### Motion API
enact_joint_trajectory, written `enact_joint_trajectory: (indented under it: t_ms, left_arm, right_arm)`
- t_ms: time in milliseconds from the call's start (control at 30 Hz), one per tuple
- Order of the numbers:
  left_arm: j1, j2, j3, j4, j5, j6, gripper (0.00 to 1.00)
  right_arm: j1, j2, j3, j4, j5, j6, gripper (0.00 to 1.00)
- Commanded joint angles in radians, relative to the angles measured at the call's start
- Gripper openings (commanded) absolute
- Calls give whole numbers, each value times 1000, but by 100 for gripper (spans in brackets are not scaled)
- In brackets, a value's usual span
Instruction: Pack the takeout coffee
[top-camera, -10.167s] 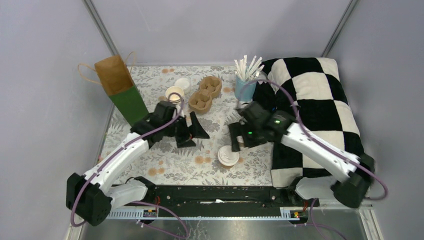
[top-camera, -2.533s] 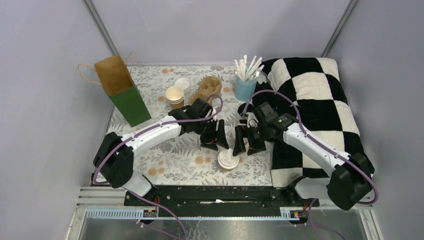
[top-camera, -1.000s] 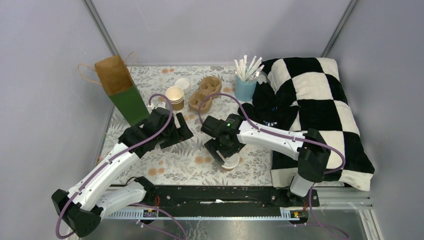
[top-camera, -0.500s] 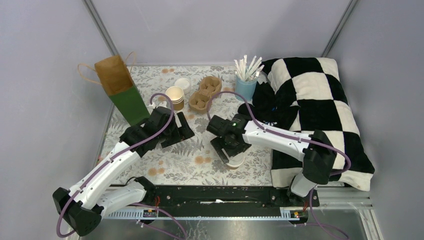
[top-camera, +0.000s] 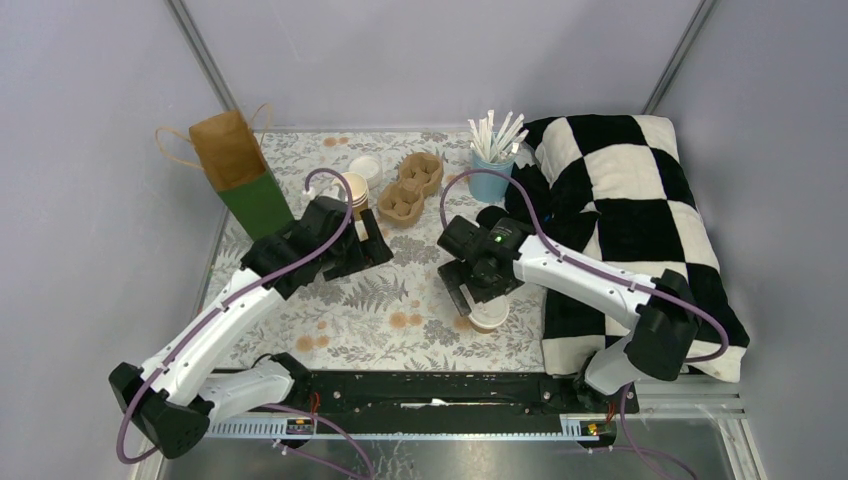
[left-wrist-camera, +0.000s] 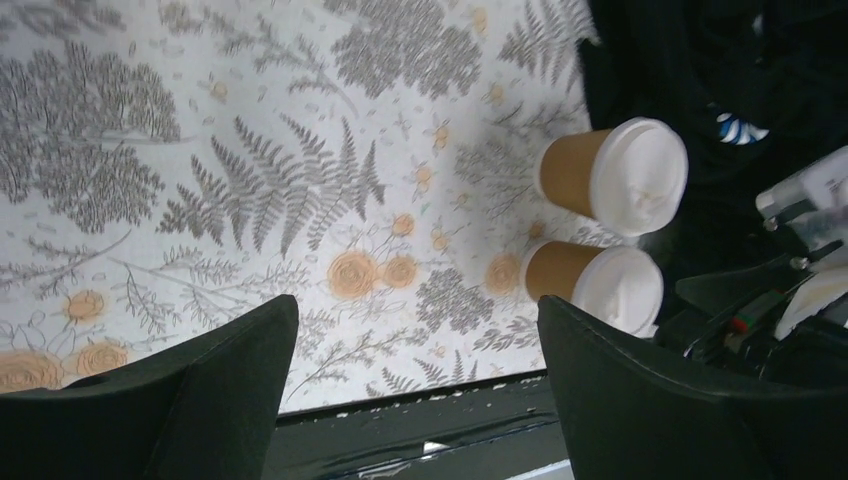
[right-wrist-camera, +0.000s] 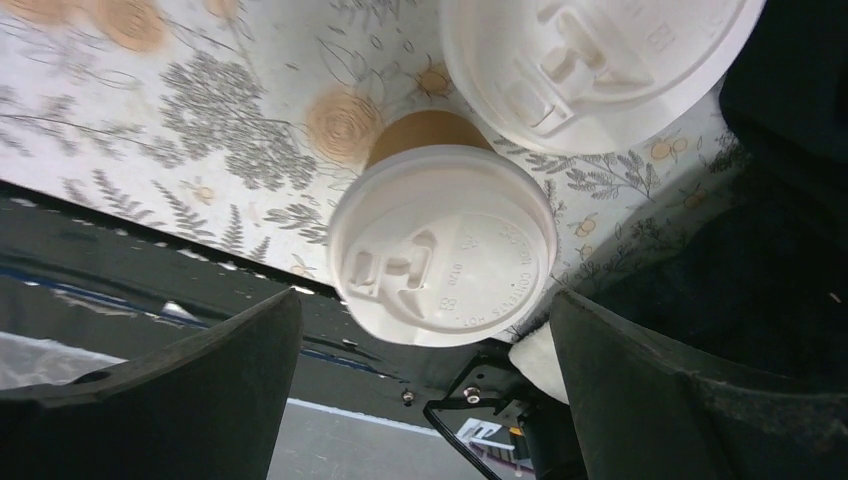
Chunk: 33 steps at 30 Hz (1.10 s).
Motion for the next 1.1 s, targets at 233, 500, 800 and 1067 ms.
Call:
enact_joint_trajectory:
  t_ms: [233,500,800,1067]
  left_arm:
    - [53,166,307,2,-68,173,96]
    - [145,290,436,0,-15,220,95]
    - [196,325,393,-1,135,228,89]
    - [196,268,344,-84,213,308,89]
  right_arm:
    - [-5,-129,264,-80,20,-27,100]
    - [-214,-22,366,99,-212,-6,98]
    - [-280,236,373,586,-179,368,74]
    - [-271,424,407,763,115,492,60]
